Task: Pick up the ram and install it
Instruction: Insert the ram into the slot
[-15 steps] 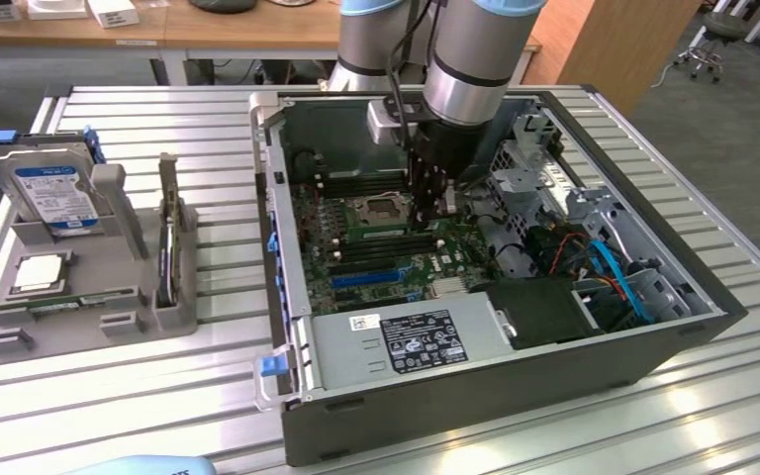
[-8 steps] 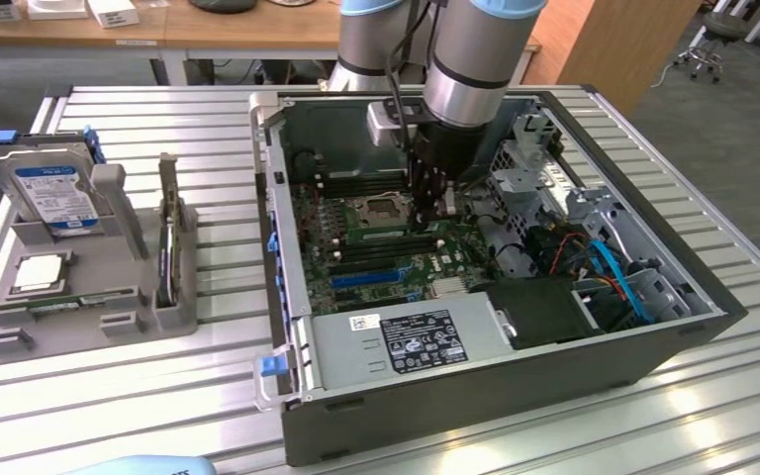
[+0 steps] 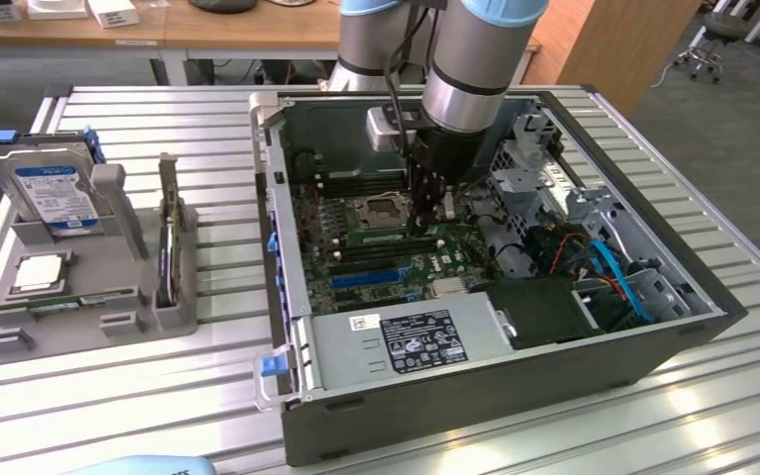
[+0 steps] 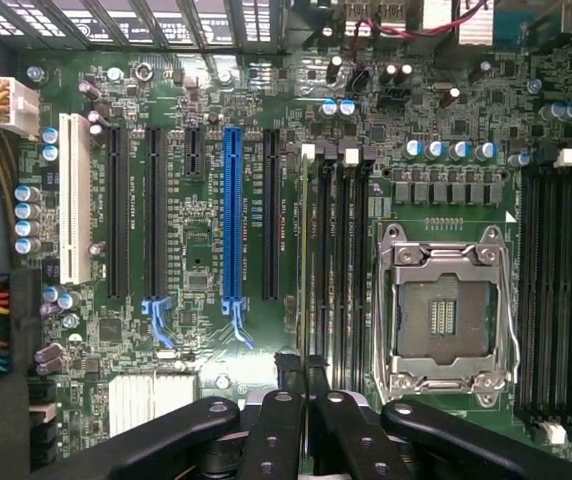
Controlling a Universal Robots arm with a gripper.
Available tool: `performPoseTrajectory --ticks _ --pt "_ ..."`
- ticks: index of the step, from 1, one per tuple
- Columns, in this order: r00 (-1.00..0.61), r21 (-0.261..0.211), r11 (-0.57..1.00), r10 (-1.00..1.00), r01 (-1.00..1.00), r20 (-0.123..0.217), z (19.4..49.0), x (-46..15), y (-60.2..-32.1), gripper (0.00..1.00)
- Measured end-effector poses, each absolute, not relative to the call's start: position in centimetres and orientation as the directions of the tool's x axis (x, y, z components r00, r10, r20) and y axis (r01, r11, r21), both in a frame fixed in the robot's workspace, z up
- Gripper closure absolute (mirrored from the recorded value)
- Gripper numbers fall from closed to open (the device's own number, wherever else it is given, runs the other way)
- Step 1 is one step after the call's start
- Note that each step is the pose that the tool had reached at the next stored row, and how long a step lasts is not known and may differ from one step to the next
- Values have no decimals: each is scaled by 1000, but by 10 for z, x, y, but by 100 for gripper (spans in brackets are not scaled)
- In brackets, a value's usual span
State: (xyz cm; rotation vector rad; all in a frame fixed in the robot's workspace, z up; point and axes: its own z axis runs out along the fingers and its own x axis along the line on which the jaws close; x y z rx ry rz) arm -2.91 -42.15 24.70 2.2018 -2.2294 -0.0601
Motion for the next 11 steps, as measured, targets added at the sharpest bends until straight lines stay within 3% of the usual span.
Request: performPoseTrajectory --ticks 11 --pt "-15 33 14 -1000 -999 -21 244 -29 -420 88"
